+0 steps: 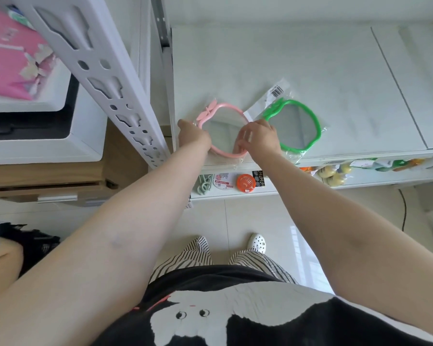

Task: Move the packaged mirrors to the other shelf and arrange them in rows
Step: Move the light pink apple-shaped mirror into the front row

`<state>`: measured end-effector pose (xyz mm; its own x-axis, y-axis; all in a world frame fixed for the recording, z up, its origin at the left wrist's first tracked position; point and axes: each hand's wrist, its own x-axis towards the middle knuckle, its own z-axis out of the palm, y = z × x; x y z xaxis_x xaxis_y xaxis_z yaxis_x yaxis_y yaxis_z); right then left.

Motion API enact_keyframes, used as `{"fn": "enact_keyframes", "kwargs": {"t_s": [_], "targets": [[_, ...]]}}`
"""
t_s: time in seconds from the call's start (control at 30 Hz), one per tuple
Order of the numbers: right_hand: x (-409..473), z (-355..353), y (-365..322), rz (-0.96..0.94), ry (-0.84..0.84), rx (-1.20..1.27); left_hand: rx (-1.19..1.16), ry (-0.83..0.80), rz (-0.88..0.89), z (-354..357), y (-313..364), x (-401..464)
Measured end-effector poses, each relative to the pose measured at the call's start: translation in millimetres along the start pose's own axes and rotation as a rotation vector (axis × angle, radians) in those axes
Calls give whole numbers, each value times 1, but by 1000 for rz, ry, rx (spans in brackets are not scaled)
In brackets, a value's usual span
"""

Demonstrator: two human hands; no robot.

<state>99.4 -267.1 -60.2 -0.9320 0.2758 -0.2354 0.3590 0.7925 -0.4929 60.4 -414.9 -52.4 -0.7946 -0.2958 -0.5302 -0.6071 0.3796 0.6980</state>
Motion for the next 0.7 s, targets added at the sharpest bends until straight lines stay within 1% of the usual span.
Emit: {"fn": "enact_keyframes", "kwargs": {"t_s": [0.13,0.2,0.3,0.4,0.53,0.6,0.7], "targets": [[3,-1,-11,-12,-37,72,-52,21,15,-6,12,2],[4,0,-18,-18,13,109,-70,79,64,-10,16,2],[10,-4,-26,17,161,209,-149,201,147,-16,25,-7],[20,-17,-34,85,164,374,-252,270,233,-21,35,-15],[28,-39,-37,168,120,682,-308,251,372,-29,44,-19],[27,-53,-31,197,81,851,-309,207,404,-30,44,-18],[12,-73,-15,227,27,1038,-305,107,409,-22,43,-19]]}}
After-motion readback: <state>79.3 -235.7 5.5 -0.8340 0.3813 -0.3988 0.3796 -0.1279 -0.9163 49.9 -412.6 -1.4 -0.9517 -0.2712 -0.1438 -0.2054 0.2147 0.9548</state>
